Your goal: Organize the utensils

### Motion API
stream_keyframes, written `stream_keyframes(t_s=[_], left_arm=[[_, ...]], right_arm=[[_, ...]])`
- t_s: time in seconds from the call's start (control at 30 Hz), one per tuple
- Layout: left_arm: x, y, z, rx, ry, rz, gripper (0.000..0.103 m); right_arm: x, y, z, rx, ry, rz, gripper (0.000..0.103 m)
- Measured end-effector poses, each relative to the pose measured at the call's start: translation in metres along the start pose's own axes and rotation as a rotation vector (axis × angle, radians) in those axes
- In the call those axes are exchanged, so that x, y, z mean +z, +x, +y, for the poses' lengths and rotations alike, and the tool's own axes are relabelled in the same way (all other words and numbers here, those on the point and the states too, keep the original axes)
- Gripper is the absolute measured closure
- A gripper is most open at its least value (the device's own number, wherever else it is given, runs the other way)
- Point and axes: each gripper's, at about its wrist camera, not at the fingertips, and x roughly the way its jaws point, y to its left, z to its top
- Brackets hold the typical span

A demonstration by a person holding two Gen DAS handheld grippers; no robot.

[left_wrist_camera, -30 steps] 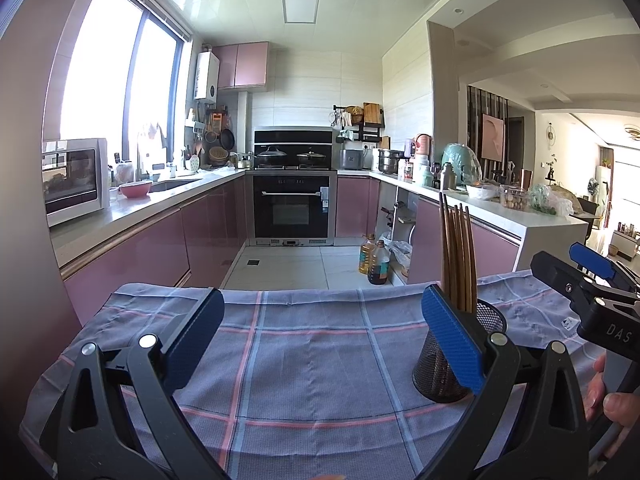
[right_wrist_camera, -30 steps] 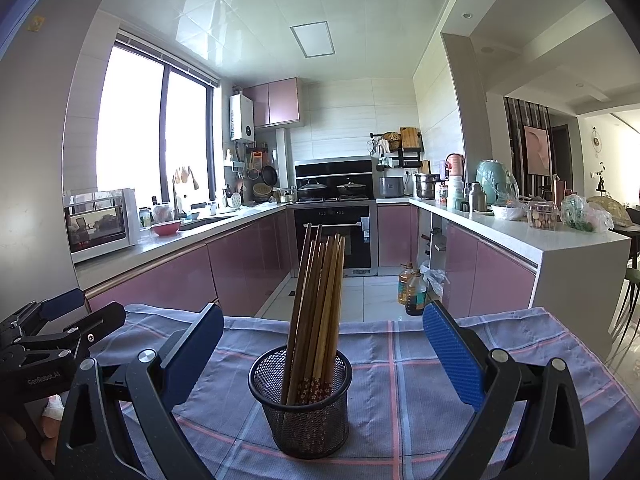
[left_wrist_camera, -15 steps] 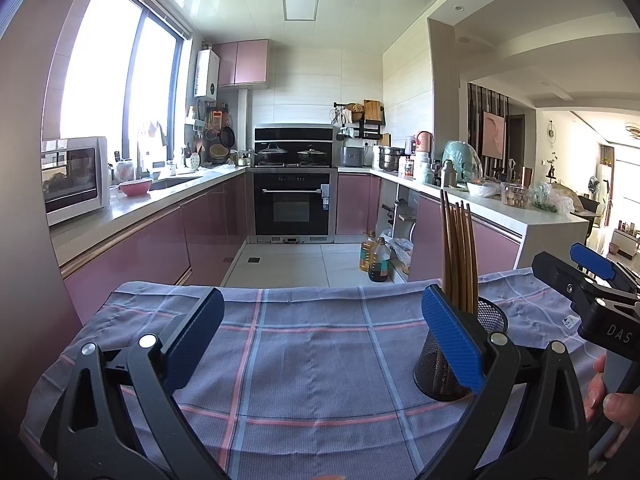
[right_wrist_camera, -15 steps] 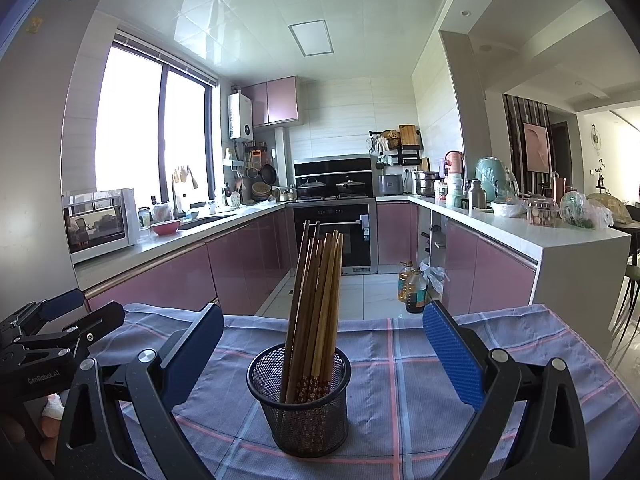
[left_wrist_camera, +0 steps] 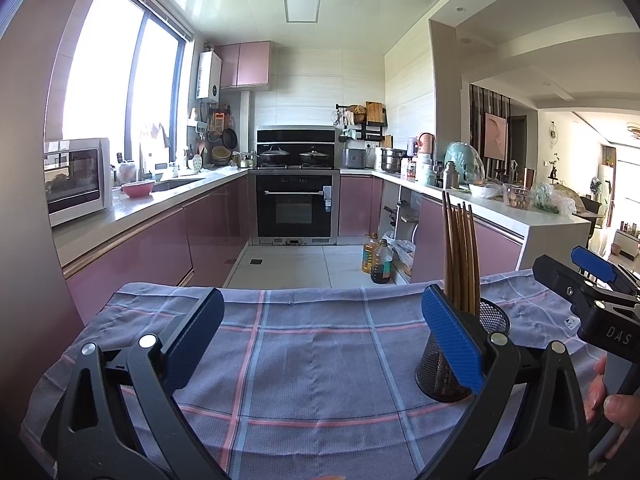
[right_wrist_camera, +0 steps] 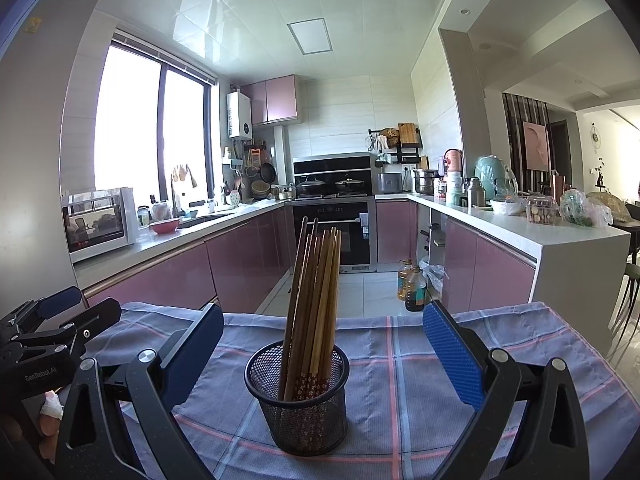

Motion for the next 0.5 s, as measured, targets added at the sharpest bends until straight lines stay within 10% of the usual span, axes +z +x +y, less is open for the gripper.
stream_keyframes(t_s=[0.33,0.5], left_arm=[[-0.008,-0.004,0.017,0.004,0.002,0.047,0.006],[-0.019,0.008,0.04,0.056,-0.003,0.14,0.006]], right_arm=[[-0.002,0.004,-0.007,-0.008,0.013,0.029,0.006],[-0.025,0.031,-0.054,-0.151,0.019,0.215,0.006]])
